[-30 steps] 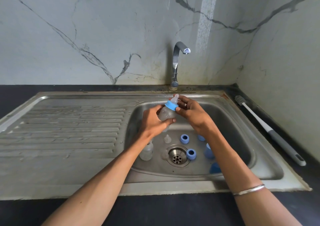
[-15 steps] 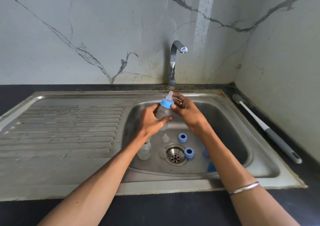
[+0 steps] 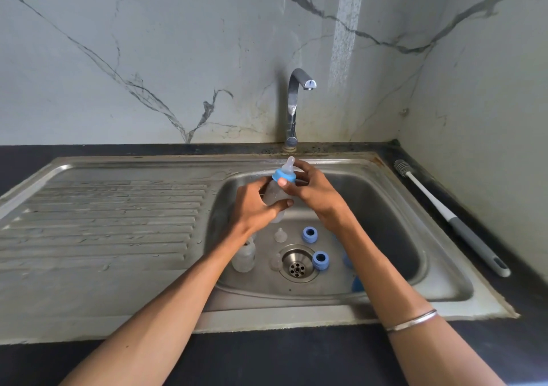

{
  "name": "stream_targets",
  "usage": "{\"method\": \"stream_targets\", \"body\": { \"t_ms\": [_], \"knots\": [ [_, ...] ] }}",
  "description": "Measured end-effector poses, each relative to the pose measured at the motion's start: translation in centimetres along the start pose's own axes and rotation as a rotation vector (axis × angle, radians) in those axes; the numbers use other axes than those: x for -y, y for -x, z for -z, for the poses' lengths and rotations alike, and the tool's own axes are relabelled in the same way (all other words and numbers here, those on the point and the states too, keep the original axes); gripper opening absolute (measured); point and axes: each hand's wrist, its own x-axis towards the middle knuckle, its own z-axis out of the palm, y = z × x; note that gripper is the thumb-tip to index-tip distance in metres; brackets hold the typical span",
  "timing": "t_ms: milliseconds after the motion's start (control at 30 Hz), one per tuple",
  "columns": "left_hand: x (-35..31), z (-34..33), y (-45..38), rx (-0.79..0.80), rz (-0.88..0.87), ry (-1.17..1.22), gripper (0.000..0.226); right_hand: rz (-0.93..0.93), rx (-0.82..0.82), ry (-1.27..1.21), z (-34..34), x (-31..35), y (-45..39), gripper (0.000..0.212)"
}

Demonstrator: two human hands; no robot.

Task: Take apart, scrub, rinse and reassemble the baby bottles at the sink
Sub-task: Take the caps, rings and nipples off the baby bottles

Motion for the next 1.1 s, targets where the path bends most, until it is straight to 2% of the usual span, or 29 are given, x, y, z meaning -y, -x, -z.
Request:
{"method": "stream_targets", "body": {
  "t_ms": [133, 200, 267, 333, 467, 533, 600, 700, 833, 933, 1100],
  "knots": [
    [0.0, -0.2, 0.1, 0.017, -0.009, -0.013, 0.054, 0.056, -0.189, 0.141, -0.6, 0.0, 0.4, 0.056],
    [-0.1, -0.1, 0.0, 0.008, -0.002, -0.015, 0.053, 0.051, -0.122, 0.069, -0.3, 0.0, 0.3, 0.049],
    [0.0, -0.1, -0.1, -0.009, 0.005, -0.005, 0.052, 0.025, -0.003, -0.023, 0.2, 0.1, 0.2, 0.054],
    [-0.1, 0.1, -0.1, -0.007, 0.003, 0.000, 0.052, 0.021, 0.026, -0.020, 0.2, 0.3, 0.0, 0.061],
    [-0.4, 0.1, 0.1, 0.015, -0.014, -0.013, 0.053, 0.067, -0.191, 0.118, -0.7, 0.3, 0.3, 0.062],
    [-0.4, 0.1, 0.2, 0.015, -0.003, -0.027, 0.053, 0.077, -0.240, 0.100, -0.6, 0.3, 0.4, 0.056],
    [-0.5, 0.2, 0.2, 0.004, 0.012, -0.030, 0.052, 0.066, -0.167, 0.023, -0.3, 0.2, 0.4, 0.053],
    [-0.8, 0.6, 0.2, -0.013, 0.024, -0.017, 0.049, 0.056, -0.045, 0.005, -0.1, 0.3, 0.2, 0.058],
    [-1.0, 0.7, 0.2, 0.003, 0.010, -0.031, 0.052, 0.099, -0.155, 0.088, -0.7, 0.5, 0.2, 0.063],
    [-0.8, 0.3, 0.2, 0.010, 0.006, -0.020, 0.057, 0.116, -0.254, 0.095, -0.7, 0.2, 0.2, 0.058],
    [-0.5, 0.2, 0.2, 0.006, 0.017, -0.040, 0.055, 0.103, -0.095, 0.004, 0.1, 0.3, 0.0, 0.042]
  ]
}}
